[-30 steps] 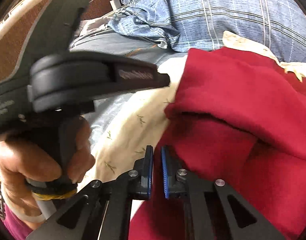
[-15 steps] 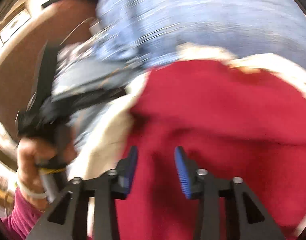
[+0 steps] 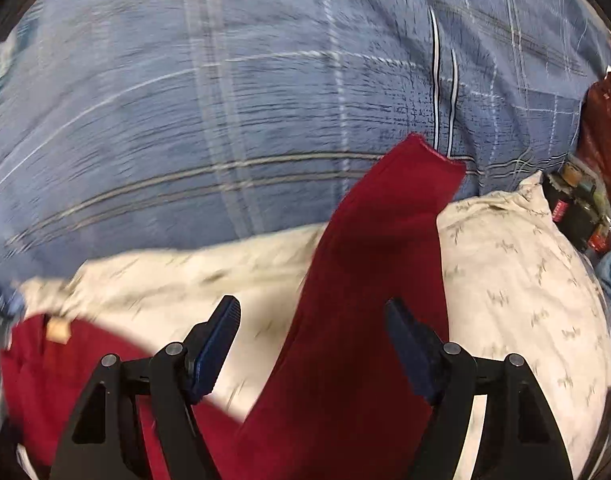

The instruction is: Fold small clothes

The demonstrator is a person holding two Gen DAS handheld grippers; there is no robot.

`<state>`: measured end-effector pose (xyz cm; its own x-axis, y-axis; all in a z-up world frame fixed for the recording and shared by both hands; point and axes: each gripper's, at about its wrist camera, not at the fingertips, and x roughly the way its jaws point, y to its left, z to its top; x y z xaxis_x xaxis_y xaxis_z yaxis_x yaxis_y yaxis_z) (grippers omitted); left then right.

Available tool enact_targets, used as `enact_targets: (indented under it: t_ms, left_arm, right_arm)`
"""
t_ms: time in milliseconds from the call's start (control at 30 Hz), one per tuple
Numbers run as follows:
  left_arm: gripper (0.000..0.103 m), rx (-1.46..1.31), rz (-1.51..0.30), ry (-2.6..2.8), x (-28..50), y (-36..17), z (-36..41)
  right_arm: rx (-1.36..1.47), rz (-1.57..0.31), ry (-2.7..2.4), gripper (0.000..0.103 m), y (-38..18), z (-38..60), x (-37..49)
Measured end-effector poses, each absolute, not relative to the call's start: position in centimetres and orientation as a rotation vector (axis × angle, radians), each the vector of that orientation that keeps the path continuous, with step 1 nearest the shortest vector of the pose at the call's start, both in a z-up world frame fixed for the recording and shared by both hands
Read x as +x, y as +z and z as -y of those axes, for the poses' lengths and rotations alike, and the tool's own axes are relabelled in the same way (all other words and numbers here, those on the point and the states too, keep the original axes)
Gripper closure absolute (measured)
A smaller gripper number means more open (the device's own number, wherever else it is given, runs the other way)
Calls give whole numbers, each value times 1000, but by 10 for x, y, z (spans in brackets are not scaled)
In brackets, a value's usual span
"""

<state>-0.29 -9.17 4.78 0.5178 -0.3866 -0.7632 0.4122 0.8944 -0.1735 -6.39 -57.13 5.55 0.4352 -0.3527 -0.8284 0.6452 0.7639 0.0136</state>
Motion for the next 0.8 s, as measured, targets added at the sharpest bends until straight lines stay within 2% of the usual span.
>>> enact_targets:
  t_ms: [100,167,200,233,267,300,333,600,800]
  left_arm:
    - [51,42,-907,-470,3,43,96]
    - [51,54,-917,-458,7,39,98]
    - [51,56,-918,-456,8,38,98]
    - [51,55,-918,-454,9,38,99]
    - [51,52,-915,-451,10,38,98]
    - [51,45,-910,-451,10,39,98]
    - [51,40,-907,-451,10,40,97]
    - [51,-20,-879,-436,6,48,81]
    - [51,-48,-877,-423,4,48,76]
  right_arm:
    - [404,-938,-683,27,37,592,-46]
    - [471,-969,-688,31,20,608,-41]
    - [491,-978,-691,44,12,614,-41]
    - [481,-972,-702,62,11,617,-43]
    - [461,-944,-711,68,12,620,-48]
    - [466,-921,-698,81,14,622,-54]
    - [481,-907,-677,89,17,626,-62]
    - [542,-720,-453,95,79,612,-123]
    - [405,-686,-183,95,126,529,-123]
